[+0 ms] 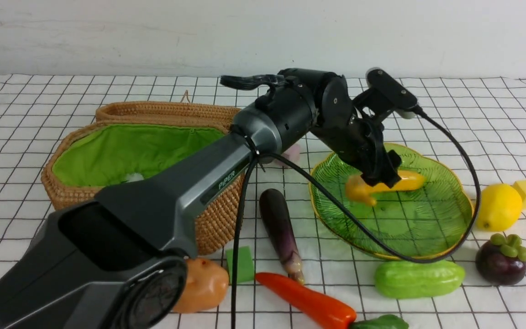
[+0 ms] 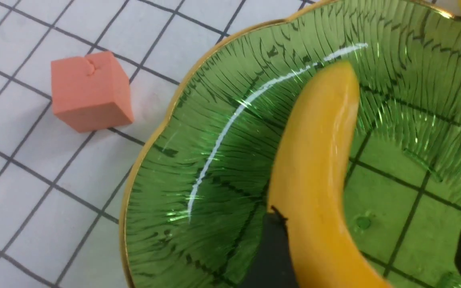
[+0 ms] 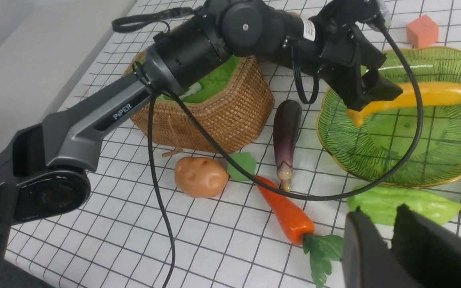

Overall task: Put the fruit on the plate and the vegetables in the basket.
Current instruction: Use the left arm to grab a banana and put it into the right plate, then grab a potato with your left arm and place it in the basket on the left

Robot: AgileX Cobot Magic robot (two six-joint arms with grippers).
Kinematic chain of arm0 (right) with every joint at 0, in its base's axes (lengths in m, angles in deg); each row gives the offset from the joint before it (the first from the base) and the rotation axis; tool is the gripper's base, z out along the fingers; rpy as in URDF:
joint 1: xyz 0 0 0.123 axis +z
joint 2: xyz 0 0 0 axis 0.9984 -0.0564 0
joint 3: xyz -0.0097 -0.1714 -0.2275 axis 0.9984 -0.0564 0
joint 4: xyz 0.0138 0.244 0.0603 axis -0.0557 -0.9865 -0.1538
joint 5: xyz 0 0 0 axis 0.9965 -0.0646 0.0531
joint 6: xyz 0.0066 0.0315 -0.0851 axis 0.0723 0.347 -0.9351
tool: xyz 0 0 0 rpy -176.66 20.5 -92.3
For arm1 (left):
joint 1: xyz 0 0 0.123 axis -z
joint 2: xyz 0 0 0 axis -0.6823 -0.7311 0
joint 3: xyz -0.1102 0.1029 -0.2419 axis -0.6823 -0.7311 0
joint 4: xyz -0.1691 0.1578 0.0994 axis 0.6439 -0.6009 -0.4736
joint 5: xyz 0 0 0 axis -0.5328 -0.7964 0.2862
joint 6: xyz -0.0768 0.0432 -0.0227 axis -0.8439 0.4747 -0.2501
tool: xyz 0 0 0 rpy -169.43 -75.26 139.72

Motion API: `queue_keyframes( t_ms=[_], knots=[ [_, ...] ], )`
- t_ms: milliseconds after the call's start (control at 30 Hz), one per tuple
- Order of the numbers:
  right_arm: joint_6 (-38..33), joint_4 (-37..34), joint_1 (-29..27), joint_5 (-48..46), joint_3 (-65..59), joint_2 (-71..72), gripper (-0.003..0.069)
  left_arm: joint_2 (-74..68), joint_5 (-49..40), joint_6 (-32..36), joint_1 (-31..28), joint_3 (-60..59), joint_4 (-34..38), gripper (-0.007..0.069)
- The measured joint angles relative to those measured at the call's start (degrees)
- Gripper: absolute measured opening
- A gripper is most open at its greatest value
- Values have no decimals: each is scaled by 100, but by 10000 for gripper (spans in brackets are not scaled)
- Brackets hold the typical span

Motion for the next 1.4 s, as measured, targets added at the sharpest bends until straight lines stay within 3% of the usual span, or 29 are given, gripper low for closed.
queue_keyframes(
  t_ms=[133,233,267,300,333,467,633,800,967,1067,1133,1167,1200,1267,1300,1367,1400],
  knots=[
    [-113,-14,0,0,0,0,140,304,-811,-430,0,0,-46,594],
    [-145,-33,0,0,0,0,141,701,-1581,-1016,6,0,-222,526],
    [-159,-38,0,0,0,-27,141,1122,-2034,-1519,6,-61,-455,444],
    [-158,-38,0,0,0,-36,141,1176,-2075,-1567,6,-74,-455,431],
    [-190,-22,0,0,5,-109,141,1587,-2256,-1879,6,-242,-689,317],
    [-520,72,0,0,5,-581,141,3065,-2339,-2337,6,-1049,-1167,23],
    [-887,78,0,0,5,-1114,142,4475,-2351,-2600,6,-2469,-1429,-13],
    [-1031,72,0,0,5,-1338,144,5969,-2351,-3009,6,-5287,-1505,-13],
    [-1043,72,0,0,5,-1333,148,6836,-1809,-2013,6,-7605,-1525,-13],
    [-1055,68,0,0,5,-1333,151,6908,-1061,-1328,6,-8379,-1613,19],
    [-1059,68,0,0,5,-1333,151,6838,-531,-1060,6,-8649,-1673,82],
    [-1059,65,0,0,5,-1333,151,6756,-264,-893,6,-8710,-1715,152],
    [-1059,65,0,0,5,-1333,151,6743,-175,-875,6,-8716,-1727,163],
    [-1059,26,0,0,5,-1333,151,6575,384,-643,6,-8736,-1828,327],
    [-1059,-15,0,0,5,-1333,152,6387,780,-522,6,-8736,-1982,447],
    [-1059,-54,0,0,5,-1333,153,6251,929,-462,6,-8736,-2090,501],
    [-1059,-92,0,0,5,-1333,155,6026,1042,-425,6,-8736,-2244,576]
  ],
)
